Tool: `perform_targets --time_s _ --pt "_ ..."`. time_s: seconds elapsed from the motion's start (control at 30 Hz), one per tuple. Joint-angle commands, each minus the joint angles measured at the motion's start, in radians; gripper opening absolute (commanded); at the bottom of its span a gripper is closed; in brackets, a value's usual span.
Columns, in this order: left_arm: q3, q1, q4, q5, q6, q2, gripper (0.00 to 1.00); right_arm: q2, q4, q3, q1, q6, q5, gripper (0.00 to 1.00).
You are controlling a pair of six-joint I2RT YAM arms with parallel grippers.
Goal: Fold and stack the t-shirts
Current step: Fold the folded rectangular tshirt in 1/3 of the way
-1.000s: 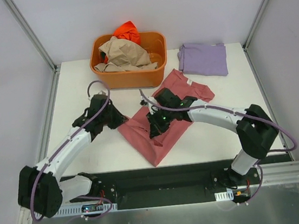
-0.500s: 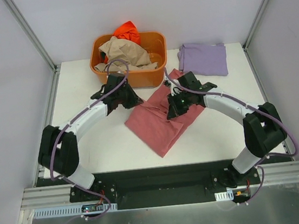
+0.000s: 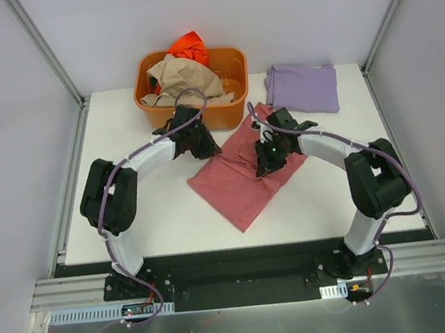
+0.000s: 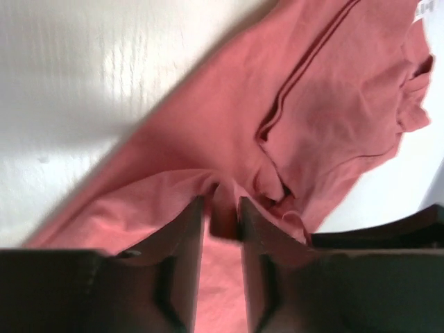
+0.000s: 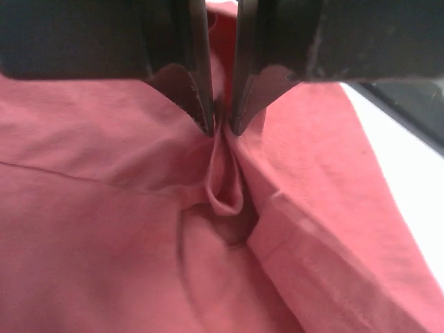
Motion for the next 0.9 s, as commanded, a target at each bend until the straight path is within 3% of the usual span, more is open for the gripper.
perform_targets --time_s 0.0,0.07,0.13,0.17,0.2,0.3,0.4,0.6,0.87 --pt "0.082 0.002 0.003 -0.078 0.064 0.028 0.4 0.067 -0.021 0.051 -0.027 0.038 0.147 0.26" --pt "0.102 0.002 -0.011 -0.073 0.082 0.039 0.6 0.063 -0.023 0.064 -0.03 0.038 0.195 0.44" --pt "0.106 0.002 -0.02 -0.064 0.101 0.027 0.69 0.032 -0.035 0.068 -0.031 0.04 0.233 0.56" --pt "0.096 0.002 -0.022 -0.064 0.109 0.01 0.73 0.009 -0.043 0.067 -0.035 0.044 0.261 0.7" --pt "0.084 0.002 -0.022 -0.073 0.113 -0.007 0.78 -0.017 -0.049 0.061 -0.035 0.046 0.296 0.96" --pt "0.014 0.002 -0.026 -0.119 0.138 -0.097 0.99 -0.121 -0.072 0.025 -0.036 0.046 0.379 0.96" --pt "-0.078 0.005 -0.037 -0.173 0.164 -0.217 0.99 -0.225 -0.072 -0.022 -0.033 0.034 0.361 0.96" --pt "-0.249 0.023 -0.078 -0.2 0.179 -0.35 0.99 -0.318 -0.09 -0.105 0.008 0.073 0.181 0.96" --pt "-0.361 0.028 -0.105 -0.183 0.141 -0.341 0.99 -0.372 -0.018 -0.306 0.007 0.431 0.31 0.96"
